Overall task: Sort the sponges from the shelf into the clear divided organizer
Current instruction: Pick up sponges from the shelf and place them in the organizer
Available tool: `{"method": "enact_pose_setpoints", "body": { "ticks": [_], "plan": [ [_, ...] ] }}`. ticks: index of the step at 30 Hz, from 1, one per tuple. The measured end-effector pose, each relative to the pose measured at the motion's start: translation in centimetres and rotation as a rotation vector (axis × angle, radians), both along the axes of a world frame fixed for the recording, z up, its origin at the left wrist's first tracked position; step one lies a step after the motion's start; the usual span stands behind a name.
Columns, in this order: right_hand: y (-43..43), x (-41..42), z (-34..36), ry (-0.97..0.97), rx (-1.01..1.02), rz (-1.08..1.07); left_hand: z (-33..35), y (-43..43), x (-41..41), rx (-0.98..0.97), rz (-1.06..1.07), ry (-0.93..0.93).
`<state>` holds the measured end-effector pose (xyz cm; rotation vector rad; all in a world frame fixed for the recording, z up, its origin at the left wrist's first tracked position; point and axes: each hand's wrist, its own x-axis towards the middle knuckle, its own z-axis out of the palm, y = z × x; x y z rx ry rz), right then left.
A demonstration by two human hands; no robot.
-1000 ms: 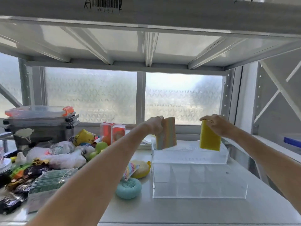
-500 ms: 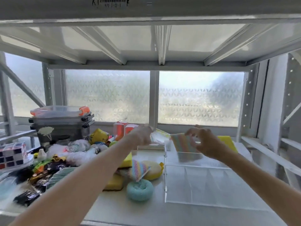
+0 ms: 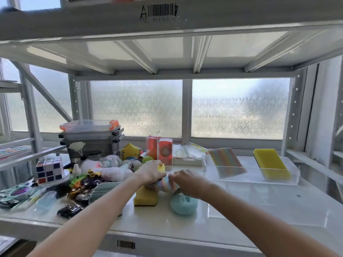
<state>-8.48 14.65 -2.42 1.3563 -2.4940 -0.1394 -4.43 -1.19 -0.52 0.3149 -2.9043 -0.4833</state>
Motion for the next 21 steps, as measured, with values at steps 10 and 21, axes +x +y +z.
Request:
{"method": "enact_pose_setpoints", "body": {
  "ticks": [10,21],
  "plan": [
    [11.6,-0.2,7.6,0.272,-0.432,-0.016,7.3,2.3,-0.7,0.113,-0.016,0.575],
    [18.2,-6.7,4.0,0.102,-0.453,-0.244,10.5,16.1,-6.1,0.011,-0.275,0.685]
  ]
}}
